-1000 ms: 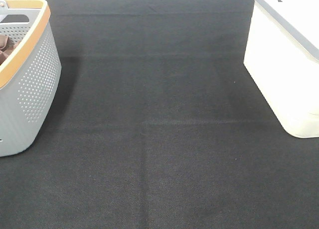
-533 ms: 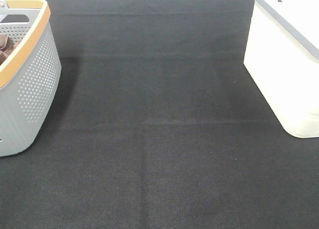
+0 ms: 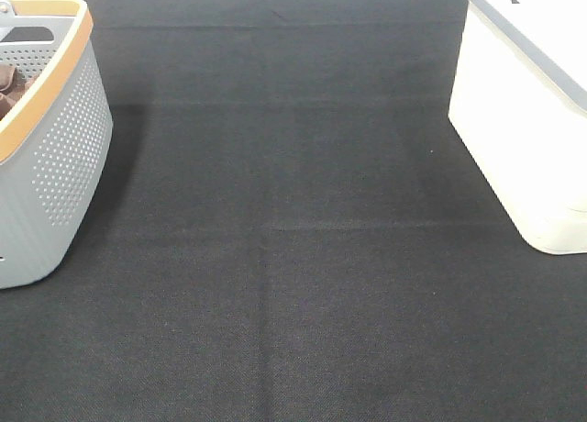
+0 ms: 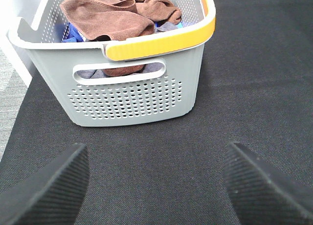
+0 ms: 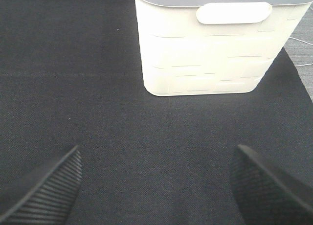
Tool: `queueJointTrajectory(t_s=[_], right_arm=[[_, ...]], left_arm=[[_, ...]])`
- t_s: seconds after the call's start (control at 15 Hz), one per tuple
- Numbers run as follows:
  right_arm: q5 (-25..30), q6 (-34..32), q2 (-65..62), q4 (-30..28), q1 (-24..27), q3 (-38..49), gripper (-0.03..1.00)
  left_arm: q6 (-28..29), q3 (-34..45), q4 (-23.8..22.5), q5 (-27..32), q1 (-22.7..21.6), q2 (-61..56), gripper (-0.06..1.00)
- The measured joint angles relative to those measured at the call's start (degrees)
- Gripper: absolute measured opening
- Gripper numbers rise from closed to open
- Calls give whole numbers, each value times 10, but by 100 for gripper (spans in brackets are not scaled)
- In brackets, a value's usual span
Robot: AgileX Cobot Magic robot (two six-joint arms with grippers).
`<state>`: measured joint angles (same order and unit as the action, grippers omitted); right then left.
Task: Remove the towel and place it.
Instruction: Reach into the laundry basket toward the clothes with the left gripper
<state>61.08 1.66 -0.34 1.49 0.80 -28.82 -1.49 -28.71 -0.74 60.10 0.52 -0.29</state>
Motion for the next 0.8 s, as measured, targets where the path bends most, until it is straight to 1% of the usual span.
queueJointTrajectory(t_s=[0.8], right_arm=[[0,0,0,0,0,0,78]], left_arm=[[0,0,0,0,0,0,73]])
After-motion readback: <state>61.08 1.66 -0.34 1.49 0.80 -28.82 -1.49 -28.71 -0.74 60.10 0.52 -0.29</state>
